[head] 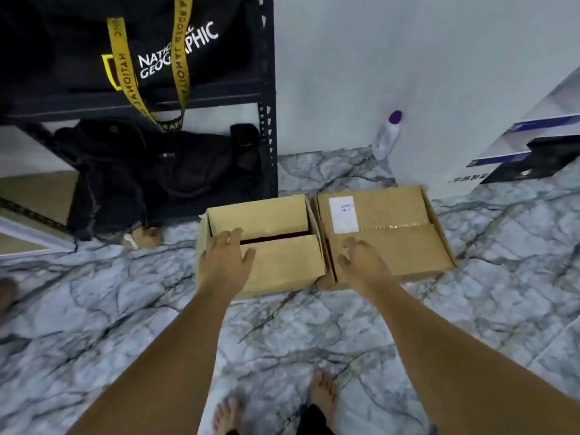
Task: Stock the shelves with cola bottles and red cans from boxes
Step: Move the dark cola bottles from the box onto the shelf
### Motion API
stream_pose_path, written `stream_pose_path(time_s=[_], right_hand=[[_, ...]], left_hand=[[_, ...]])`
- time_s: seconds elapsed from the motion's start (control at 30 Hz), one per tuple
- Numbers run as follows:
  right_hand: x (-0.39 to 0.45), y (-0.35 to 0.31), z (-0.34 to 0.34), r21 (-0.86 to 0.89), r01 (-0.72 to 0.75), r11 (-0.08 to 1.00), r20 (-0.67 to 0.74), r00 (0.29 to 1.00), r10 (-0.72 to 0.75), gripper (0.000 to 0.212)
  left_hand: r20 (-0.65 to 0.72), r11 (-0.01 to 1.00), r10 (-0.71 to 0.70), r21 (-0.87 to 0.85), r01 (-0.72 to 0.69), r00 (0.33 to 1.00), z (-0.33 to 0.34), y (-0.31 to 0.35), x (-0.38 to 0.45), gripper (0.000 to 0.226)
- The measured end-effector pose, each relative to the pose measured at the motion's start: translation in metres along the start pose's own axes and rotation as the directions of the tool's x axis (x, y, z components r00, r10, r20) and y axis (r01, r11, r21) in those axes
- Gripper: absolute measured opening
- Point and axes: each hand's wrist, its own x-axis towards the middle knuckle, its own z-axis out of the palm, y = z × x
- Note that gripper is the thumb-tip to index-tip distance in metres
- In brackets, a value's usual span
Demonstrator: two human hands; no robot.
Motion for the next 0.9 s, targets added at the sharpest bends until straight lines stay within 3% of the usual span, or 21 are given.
stream_pose_path(time_s=[0.23, 0.47, 0.67, 0.77, 0.83, 0.9], right_hand=[[0.148, 0.015, 0.117, 0.089, -0.09, 0.992, 0.015, 0.996, 0.089, 0.047], [0.241, 0.041, 0.188, 0.112, -0.168, 0.979, 0.014, 0.986, 0.167, 0.066], [0.272, 0.036, 0.209, 0.216, -0.2, 0.956, -0.069, 0.973, 0.22, 0.062], [0.272, 0.038, 0.219, 0.238, -0.187, 0.953, -0.128, 0.967, 0.221, 0.056], [0.271, 0.039, 0.219, 0.208, -0.125, 0.97, -0.16, 0.974, 0.16, 0.066], [0.273, 0.035, 0.217, 0.126, -0.031, 0.992, -0.182, 0.982, 0.053, 0.08]], left_hand=[[0.031, 0.958, -0.284, 0.041, 0.283, 0.958, 0.117, -0.085, 0.099, 0.062], [0.122, 0.855, -0.445, -0.236, 0.461, 0.887, 0.195, -0.152, 0.178, 0.069], [0.06, 0.867, -0.362, -0.346, 0.359, 0.93, 0.214, -0.168, 0.198, 0.078], [-0.011, 0.916, -0.298, -0.284, 0.283, 0.955, 0.219, -0.169, 0.192, 0.077], [-0.034, 0.955, -0.211, -0.22, 0.199, 0.977, 0.217, -0.169, 0.193, 0.083], [-0.026, 0.991, -0.126, -0.046, 0.125, 0.992, 0.214, -0.166, 0.199, 0.096]])
